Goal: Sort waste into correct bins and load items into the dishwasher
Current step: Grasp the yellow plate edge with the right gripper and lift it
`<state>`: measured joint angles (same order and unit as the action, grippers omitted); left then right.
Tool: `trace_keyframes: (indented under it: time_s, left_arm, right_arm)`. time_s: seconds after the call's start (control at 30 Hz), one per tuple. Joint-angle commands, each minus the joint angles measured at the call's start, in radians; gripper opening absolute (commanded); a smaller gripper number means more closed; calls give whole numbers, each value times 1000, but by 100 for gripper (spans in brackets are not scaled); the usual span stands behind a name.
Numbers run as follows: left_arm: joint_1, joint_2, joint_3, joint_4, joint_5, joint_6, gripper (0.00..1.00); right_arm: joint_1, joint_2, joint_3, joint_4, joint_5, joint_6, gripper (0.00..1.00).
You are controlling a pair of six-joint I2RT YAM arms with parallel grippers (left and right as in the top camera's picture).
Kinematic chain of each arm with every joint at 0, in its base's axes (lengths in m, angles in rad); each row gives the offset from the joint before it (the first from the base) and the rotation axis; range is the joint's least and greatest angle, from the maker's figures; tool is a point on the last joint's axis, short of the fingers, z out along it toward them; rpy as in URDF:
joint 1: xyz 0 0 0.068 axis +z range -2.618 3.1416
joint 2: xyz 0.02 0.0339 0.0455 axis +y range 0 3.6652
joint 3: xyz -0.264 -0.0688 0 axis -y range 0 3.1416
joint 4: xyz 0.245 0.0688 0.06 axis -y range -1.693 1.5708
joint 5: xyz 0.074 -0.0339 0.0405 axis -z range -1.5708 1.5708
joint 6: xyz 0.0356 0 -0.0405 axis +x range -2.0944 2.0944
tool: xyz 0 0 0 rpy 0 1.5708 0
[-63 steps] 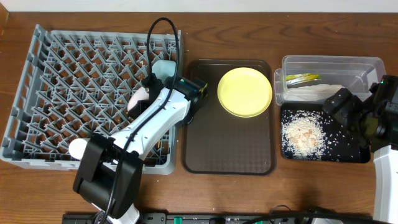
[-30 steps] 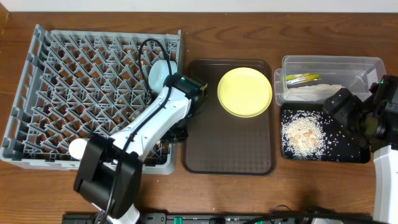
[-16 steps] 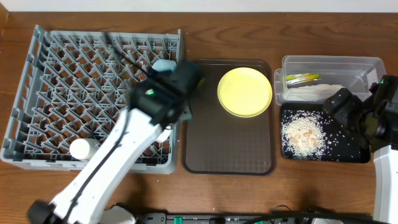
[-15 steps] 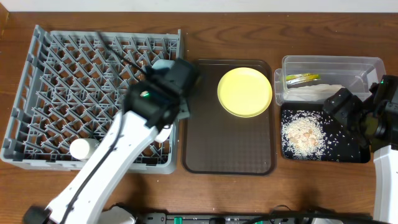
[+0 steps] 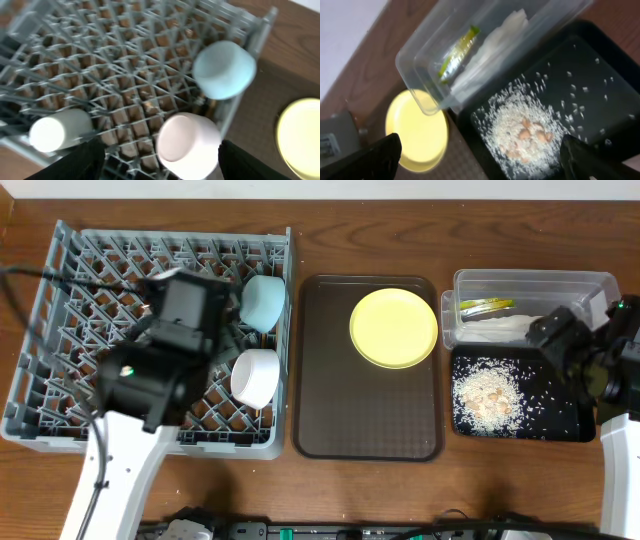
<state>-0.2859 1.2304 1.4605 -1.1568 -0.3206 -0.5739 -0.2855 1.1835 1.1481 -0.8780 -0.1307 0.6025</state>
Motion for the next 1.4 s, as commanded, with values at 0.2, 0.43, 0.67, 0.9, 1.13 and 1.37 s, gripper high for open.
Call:
trace_keyframes:
  time_s: [0.2,0.43,0.67,0.9,1.13,1.37]
  left_arm:
    - [60,-21,16,-5,-2,16,76]
    - [60,-20,16,-2,-2,16,76]
    - [60,-20,16,-29,-2,16,77]
    - [60,-20,16,-46,-2,16,77]
    - [60,-20,16,-54,-2,16,77]
    - [60,-20,16,-54,-2,16,77]
  right_arm:
    - [134,68,2,-12,-185,-6,99]
    - [396,282,2,-69,-8,166,99]
    - [560,503,2,62,-3,336,78]
    - [587,639,2,166,29,483,50]
    - [586,738,2,191,30,503,31]
    - [593,750,2,236,16,415,1]
